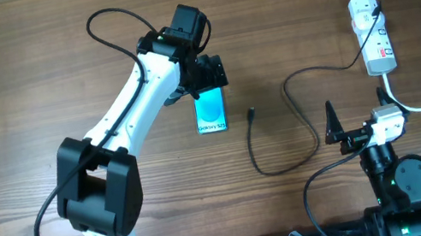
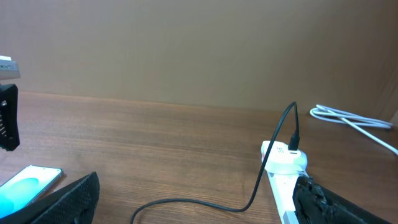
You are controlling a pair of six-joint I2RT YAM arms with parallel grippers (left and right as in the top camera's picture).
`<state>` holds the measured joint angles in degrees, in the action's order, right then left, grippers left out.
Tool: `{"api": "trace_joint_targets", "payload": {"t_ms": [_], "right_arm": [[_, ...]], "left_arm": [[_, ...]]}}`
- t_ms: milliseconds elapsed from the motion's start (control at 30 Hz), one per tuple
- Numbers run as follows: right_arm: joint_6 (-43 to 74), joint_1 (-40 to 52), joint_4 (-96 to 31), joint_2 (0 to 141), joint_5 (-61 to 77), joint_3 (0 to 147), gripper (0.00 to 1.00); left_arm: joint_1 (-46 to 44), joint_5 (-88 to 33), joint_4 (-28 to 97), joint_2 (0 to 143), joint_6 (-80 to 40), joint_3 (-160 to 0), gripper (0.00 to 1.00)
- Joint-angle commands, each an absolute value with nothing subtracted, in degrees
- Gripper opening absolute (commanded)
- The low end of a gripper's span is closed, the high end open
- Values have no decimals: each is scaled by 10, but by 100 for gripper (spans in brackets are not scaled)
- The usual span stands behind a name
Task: Plug charger to phone and switch on socket
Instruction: 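Lower the open left gripper down over the top end of the phone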
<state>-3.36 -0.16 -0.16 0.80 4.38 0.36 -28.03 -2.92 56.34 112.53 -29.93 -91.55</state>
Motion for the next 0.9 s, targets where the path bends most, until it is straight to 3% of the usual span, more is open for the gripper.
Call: {"api": "trace_joint_targets", "payload": {"t_ms": [0, 767, 867], "right_arm": [[-41, 1, 0, 6, 34, 3, 100], [-41, 1, 0, 6, 34, 3, 100], [-41, 1, 0, 6, 34, 3, 100]], "left_arm": [[-283, -23, 563, 1133, -307, -910, 100], [-310, -22, 547, 1196, -310, -910, 100], [-328, 24, 542, 1201, -335, -910, 100]]}}
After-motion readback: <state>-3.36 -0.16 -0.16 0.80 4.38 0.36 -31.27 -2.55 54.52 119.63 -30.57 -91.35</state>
